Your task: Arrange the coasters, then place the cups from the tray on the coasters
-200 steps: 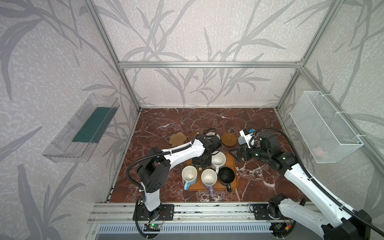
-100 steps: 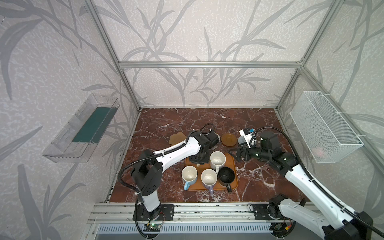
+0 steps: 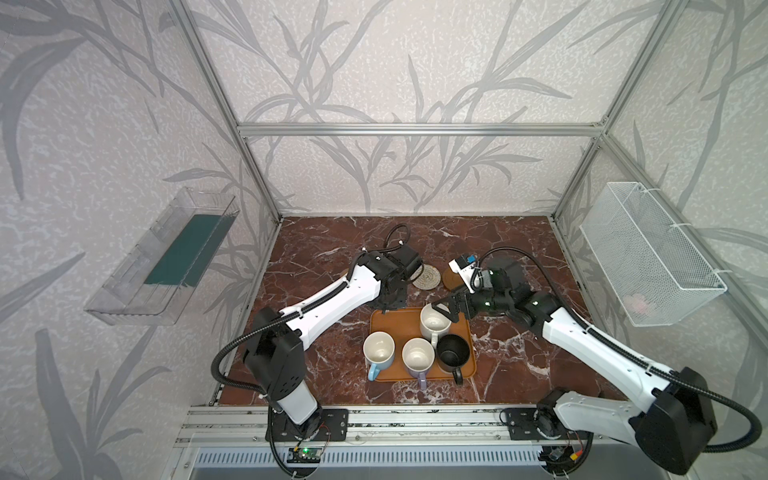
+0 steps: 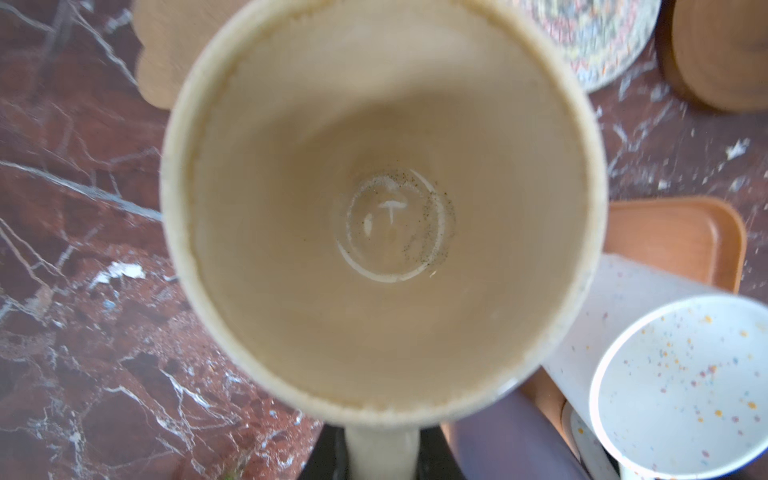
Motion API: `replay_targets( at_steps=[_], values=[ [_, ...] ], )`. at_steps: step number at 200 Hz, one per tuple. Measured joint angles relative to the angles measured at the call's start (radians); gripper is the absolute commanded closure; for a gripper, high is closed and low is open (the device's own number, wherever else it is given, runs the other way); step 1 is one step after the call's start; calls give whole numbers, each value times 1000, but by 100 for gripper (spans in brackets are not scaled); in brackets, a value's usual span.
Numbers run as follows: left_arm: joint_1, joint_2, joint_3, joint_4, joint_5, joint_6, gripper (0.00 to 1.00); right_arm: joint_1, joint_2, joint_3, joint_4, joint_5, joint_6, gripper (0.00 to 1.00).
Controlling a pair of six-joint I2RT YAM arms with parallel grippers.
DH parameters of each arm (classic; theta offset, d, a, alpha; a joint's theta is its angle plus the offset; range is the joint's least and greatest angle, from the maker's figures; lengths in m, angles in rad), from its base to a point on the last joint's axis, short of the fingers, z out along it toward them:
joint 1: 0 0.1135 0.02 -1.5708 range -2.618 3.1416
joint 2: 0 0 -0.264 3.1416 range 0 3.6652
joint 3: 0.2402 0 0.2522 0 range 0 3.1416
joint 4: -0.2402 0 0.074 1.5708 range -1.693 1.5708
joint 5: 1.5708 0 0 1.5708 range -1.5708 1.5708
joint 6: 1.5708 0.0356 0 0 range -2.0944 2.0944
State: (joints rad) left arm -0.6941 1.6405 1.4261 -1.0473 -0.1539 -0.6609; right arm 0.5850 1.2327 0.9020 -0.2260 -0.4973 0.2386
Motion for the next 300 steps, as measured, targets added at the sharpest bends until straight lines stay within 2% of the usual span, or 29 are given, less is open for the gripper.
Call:
replay_targets(
  at_steps=[65,163,235,300],
  values=[
    [100,-88,-108,208,-106,130,100,72,236,157,125,13,41,3],
    [273,-100,-294,484,-94,233,100,84,510,383,156,25,103,3],
    [344,-77,-411,644,-51,268,100,85,560,410,147,24,109,4],
    [375,-60,-429,698,-14,279,100,86,561,410,147,24,109,4]
  ],
)
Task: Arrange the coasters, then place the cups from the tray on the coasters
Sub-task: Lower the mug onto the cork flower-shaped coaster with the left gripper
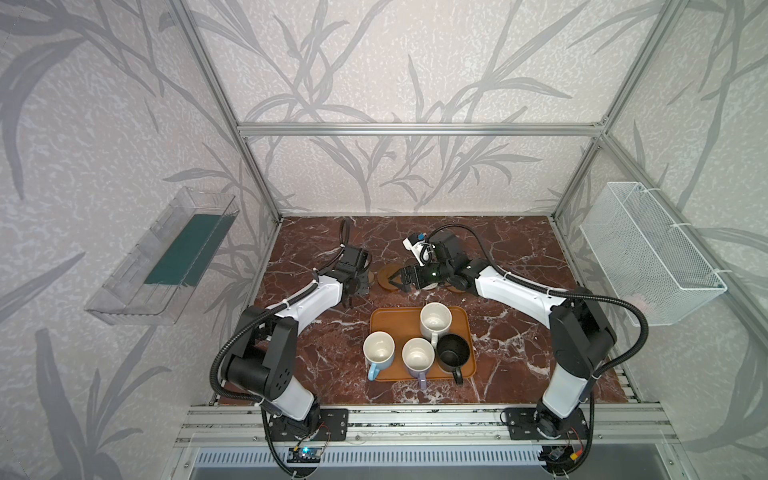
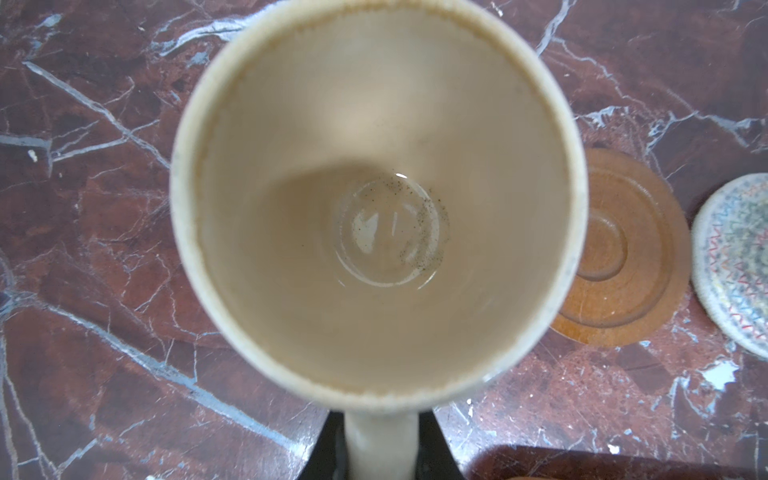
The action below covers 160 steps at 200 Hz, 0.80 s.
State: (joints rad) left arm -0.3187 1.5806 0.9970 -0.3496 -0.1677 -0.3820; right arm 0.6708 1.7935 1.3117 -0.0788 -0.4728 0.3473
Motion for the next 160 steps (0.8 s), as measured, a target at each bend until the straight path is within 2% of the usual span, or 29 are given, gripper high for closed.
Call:
replay_targets(
  at_steps=[145,160],
  values=[
    [15,38,1,-20,44,6,100,0,2,-15,-5,-1,-4,4],
    [16,39,1,-20,47,5,96,0,2,-15,-8,-3,-4,4]
  ],
)
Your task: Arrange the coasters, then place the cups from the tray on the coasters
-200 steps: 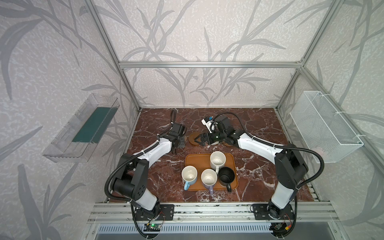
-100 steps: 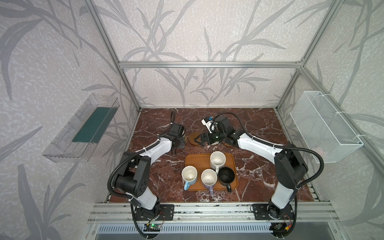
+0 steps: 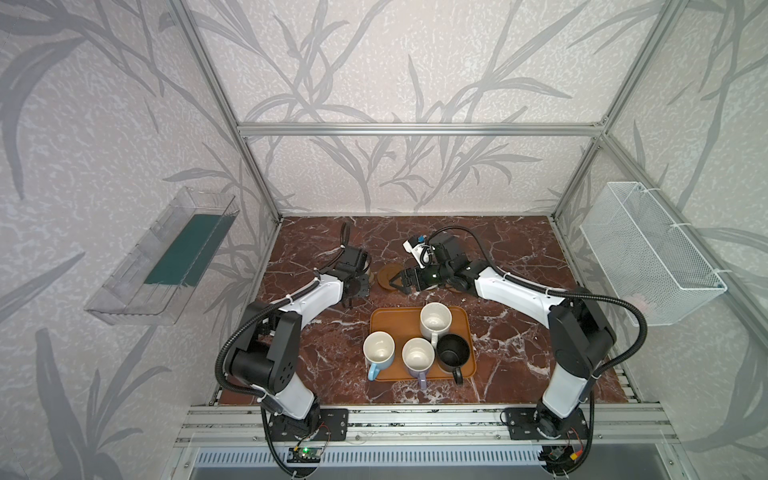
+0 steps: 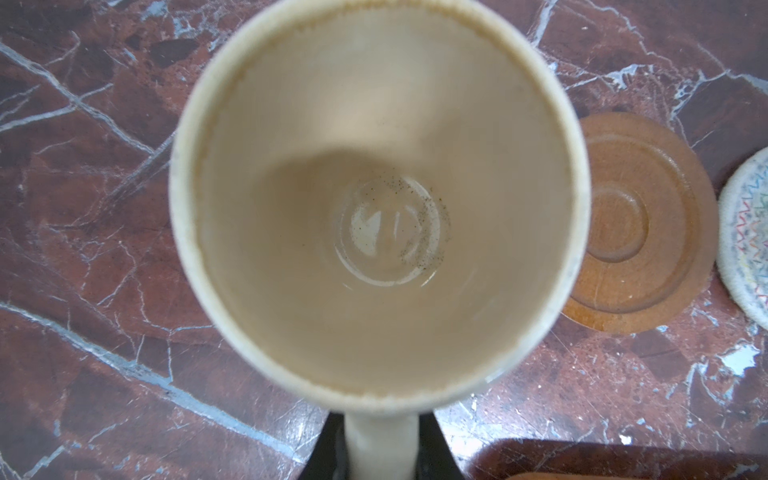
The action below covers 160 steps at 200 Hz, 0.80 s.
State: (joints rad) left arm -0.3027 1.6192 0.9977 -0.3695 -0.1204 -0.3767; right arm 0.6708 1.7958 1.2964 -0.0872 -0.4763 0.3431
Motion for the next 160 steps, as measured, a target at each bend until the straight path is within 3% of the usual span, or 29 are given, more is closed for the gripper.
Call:
replay_targets(
  at_steps=[87,121,139,160],
  values=[
    [14,0,-1,4,32,-8,71,0,-1,-3,-28,-4,-11,4],
    [20,0,-8,8,32,-8,68,0,-11,-14,-40,-3,-15,4],
    [21,0,-10,9,33,-6,57,0,-16,-19,-48,-3,-15,4],
    [23,0,-10,12,33,-8,52,1,-19,-21,-60,-2,-16,4]
  ],
)
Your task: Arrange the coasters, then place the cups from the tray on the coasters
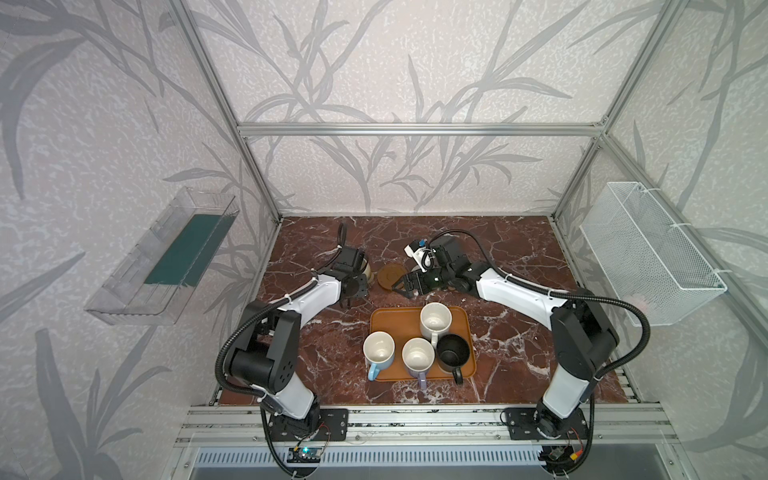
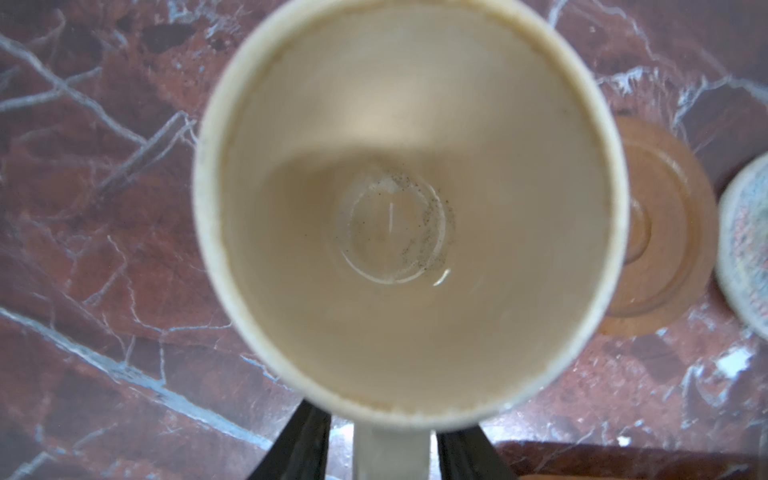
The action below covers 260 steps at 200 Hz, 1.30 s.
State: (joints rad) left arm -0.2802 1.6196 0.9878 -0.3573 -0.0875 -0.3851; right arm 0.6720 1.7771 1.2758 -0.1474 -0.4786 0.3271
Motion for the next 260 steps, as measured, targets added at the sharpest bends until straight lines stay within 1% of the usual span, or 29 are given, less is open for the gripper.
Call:
replay_targets(
  at_steps=[4,20,23,28,33,40,46,55,69,87,96,131,148,162,171,206,229,247,260],
  values=[
    [0,0,0,0,0,0,49,0,-2,0,-2,2,-1,4],
    [0,0,-2,5,-2,0,47,2,-11,0,-16,9,-3,4],
    [0,0,-2,6,-3,0,45,2,-14,0,-19,10,-3,4],
    [0,0,-3,8,-5,0,43,2,-17,0,-22,11,-4,4],
    [0,0,-4,10,-6,0,38,3,-21,0,-26,15,-6,4],
    [0,-2,-8,14,-10,0,33,5,-26,0,-36,20,-8,4],
    [0,-5,-12,14,-13,0,31,6,-32,0,-46,27,-10,4],
    [0,-10,-18,13,-17,-5,22,8,-41,0,-64,37,-12,3],
    [0,-24,-21,10,-23,-12,12,12,-62,1,-93,58,-16,2],
    [0,-57,-22,0,-27,-18,5,16,-94,6,-127,86,-18,0],
    [0,-79,-22,-8,-27,-22,2,16,-110,9,-140,100,-17,1],
    [0,-194,-22,-48,-25,-39,1,18,-170,37,-246,169,-13,0],
    [0,-254,-22,-72,-11,-43,1,23,-211,45,-321,216,-10,4],
    [0,-306,-21,-96,23,-45,1,27,-253,53,-396,253,-8,7],
    [0,-335,-19,-110,59,-44,2,29,-277,59,-443,271,-9,10],
    [0,-406,13,-172,270,-45,5,41,-333,69,-614,308,-11,25],
    [-10,-426,28,-213,389,-60,8,84,-335,66,-710,335,-7,32],
    [-32,-429,28,-240,462,-69,8,127,-335,56,-756,348,7,38],
    [-68,-429,28,-260,486,-79,8,156,-335,46,-774,349,20,41]
  ],
)
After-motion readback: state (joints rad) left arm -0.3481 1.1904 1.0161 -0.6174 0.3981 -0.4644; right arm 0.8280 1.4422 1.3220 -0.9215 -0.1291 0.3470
